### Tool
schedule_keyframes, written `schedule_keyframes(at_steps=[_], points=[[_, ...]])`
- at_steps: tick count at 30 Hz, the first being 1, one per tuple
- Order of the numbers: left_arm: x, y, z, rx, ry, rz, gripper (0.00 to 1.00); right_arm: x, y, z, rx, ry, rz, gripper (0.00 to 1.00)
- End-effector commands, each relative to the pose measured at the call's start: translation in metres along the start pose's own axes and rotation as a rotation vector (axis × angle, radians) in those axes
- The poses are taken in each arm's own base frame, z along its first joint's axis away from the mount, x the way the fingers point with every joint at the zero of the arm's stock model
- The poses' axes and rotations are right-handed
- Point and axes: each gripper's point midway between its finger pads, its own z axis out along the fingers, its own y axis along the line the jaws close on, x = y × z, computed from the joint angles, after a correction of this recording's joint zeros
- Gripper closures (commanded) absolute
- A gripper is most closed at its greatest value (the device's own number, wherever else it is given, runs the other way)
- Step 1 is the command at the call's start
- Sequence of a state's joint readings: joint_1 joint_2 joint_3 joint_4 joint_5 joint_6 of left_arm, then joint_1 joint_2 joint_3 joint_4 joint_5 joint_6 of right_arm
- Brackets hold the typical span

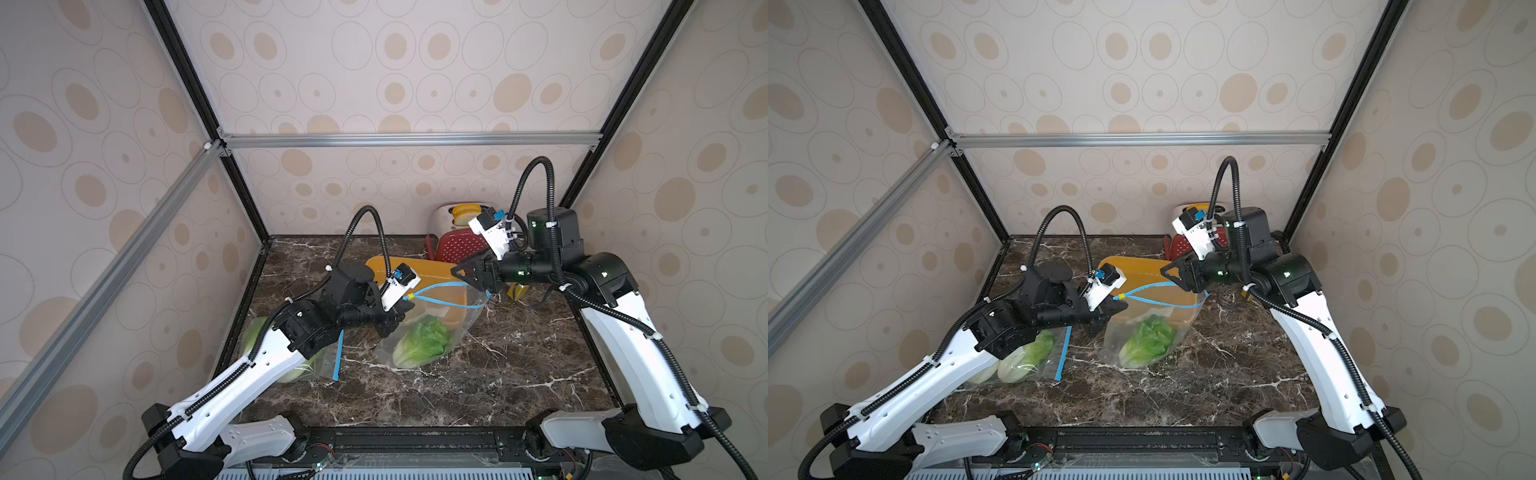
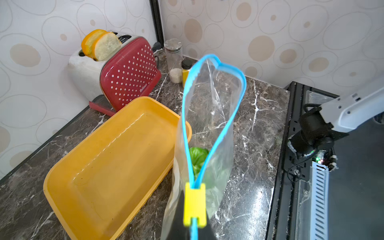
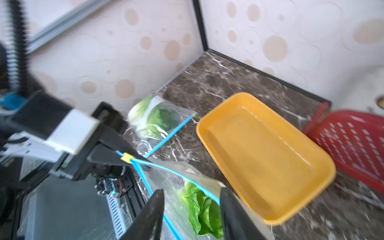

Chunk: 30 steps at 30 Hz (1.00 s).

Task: Put the chinese cabbages into a zipper bag and zip it
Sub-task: Pick up the zipper food storage bag at the center of the board, then zip the zipper on the zipper food storage bag.

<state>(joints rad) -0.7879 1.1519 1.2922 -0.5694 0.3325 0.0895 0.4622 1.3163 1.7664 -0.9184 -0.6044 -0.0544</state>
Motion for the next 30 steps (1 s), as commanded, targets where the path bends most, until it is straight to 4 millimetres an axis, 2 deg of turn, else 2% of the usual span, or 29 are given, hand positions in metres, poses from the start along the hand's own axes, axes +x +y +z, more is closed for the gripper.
schedule_keyframes(at_steps=[1, 3, 4, 9, 14, 20, 30], points=[[-0.02, -0.007, -0.017, 0.041, -0.036, 0.062, 1.0, -0.014, 0.04, 0.002, -0.238, -0.064, -0.214, 0.5], [-0.024, -0.007, -0.016, 0.053, -0.041, 0.067, 1.0, -0.016, 0.049, 0.007, -0.309, -0.062, -0.227, 0.49], [-0.019, -0.009, -0.015, 0.062, -0.012, 0.058, 1.0, -0.015, 0.051, 0.01, -0.331, -0.052, -0.229, 0.49], [-0.018, -0.011, -0.016, 0.079, 0.001, 0.052, 1.0, -0.005, 0.059, 0.033, -0.37, 0.016, -0.253, 0.49], [-0.019, -0.011, -0.016, 0.081, 0.006, 0.049, 1.0, 0.009, 0.064, 0.048, -0.416, 0.078, -0.259, 0.53], [-0.021, -0.01, -0.013, 0.084, 0.017, 0.046, 1.0, 0.025, 0.073, 0.052, -0.483, 0.126, -0.237, 0.56], [-0.025, -0.012, -0.012, 0.101, 0.006, 0.044, 1.0, 0.028, 0.073, 0.062, -0.516, 0.123, -0.227, 0.62]])
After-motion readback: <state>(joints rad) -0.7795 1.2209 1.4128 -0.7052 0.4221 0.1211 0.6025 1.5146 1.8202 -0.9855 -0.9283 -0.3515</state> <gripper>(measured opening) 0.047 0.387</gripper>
